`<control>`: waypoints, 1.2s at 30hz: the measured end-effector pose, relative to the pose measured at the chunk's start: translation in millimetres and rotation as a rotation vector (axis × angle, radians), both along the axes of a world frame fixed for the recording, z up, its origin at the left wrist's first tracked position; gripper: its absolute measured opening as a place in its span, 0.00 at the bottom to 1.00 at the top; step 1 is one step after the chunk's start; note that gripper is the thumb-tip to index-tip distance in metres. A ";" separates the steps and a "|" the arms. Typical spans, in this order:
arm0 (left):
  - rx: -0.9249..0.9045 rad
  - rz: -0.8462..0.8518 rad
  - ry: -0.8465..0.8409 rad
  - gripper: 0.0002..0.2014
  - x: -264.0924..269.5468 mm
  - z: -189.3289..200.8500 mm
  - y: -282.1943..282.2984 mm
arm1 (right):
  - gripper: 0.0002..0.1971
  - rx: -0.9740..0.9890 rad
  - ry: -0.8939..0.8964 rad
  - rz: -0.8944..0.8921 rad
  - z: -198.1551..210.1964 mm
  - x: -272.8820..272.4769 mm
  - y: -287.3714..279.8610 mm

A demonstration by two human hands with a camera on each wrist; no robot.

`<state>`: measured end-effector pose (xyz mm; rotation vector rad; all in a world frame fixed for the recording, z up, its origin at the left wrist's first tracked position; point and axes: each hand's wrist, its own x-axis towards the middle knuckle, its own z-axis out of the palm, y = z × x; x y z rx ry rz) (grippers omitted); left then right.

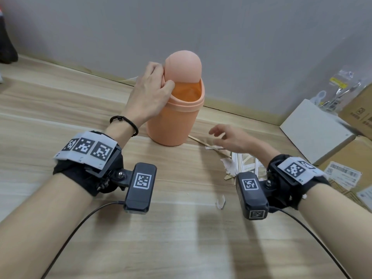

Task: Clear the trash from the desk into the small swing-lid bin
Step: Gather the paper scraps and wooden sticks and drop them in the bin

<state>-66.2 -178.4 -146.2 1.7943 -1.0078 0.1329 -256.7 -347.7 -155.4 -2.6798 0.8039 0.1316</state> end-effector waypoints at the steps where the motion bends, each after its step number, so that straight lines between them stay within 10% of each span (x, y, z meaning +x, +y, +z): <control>1: 0.003 0.002 0.001 0.10 -0.2 0.0 0.1 | 0.14 -0.015 0.042 0.009 -5.7 -2.9 -2.5; 15: 0.008 0.013 -0.027 0.08 -2.6 -0.1 -1.5 | 0.09 0.227 0.194 0.156 8.8 -27.2 0.7; 25: 0.014 0.011 -0.029 0.07 -2.1 -0.2 -1.6 | 0.33 -0.068 0.469 0.139 12.7 -35.5 -6.1; 36: 0.008 0.011 -0.021 0.11 -1.7 -0.6 -1.3 | 0.10 -0.035 0.296 0.160 5.7 -41.1 -8.1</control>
